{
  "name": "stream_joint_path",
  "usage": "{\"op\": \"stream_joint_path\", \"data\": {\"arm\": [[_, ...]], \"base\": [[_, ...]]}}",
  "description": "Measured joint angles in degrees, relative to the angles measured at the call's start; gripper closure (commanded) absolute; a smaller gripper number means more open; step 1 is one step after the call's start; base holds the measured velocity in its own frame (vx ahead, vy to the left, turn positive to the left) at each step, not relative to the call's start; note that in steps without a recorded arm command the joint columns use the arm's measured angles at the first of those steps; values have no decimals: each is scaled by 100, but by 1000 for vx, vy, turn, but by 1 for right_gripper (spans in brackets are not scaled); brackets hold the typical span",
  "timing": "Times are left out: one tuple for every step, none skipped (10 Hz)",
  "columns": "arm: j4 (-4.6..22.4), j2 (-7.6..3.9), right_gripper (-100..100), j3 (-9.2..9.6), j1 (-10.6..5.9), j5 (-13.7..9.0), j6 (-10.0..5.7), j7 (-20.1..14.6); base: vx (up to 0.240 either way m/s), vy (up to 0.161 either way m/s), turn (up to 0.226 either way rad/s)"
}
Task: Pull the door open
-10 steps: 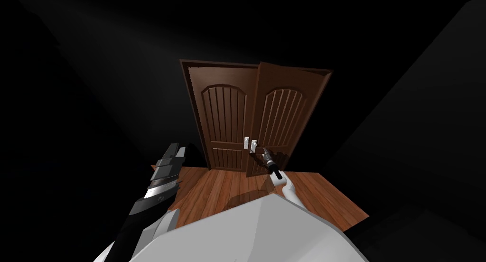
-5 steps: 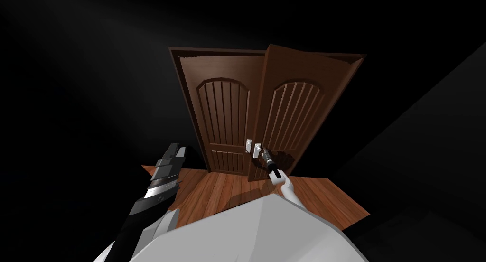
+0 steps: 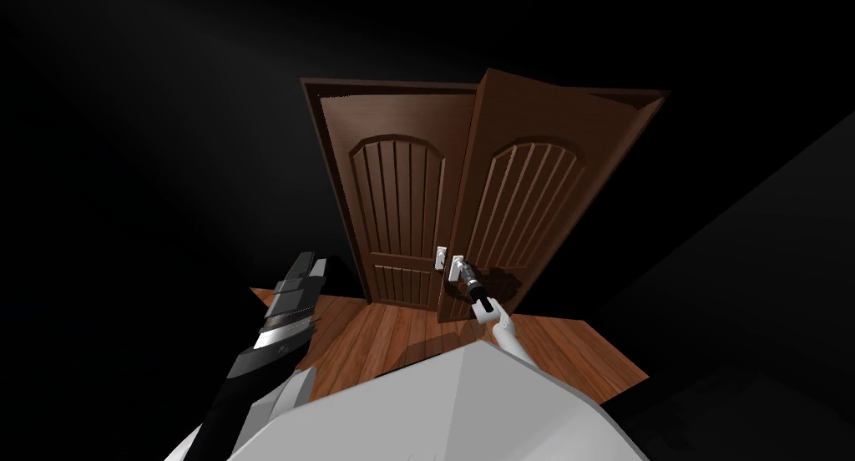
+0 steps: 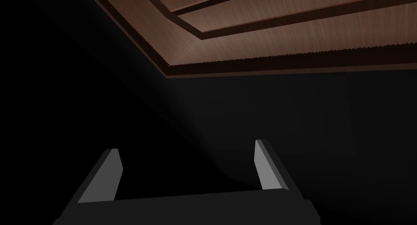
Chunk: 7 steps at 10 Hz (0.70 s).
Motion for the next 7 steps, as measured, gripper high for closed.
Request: {"op": "stream_joint_path", "data": {"arm": [[4, 6, 100, 7, 5, 1, 2, -1], [8, 9, 100, 10, 10, 1, 4, -1], [10, 10, 100, 10, 14, 1, 5, -1], [-17, -25, 100, 27, 29, 4, -12, -28], [-72, -63, 100, 61, 49, 7, 1, -70], [-68, -74, 100, 99, 70, 19, -6, -97], [-91, -102, 100, 153, 115, 30, -24, -139]], "base": [[-9, 1, -4], [0, 0, 0], [-132, -55, 26], [-203, -74, 50], [-162, -69, 57], [-199, -87, 85], [-212, -68, 98]]}}
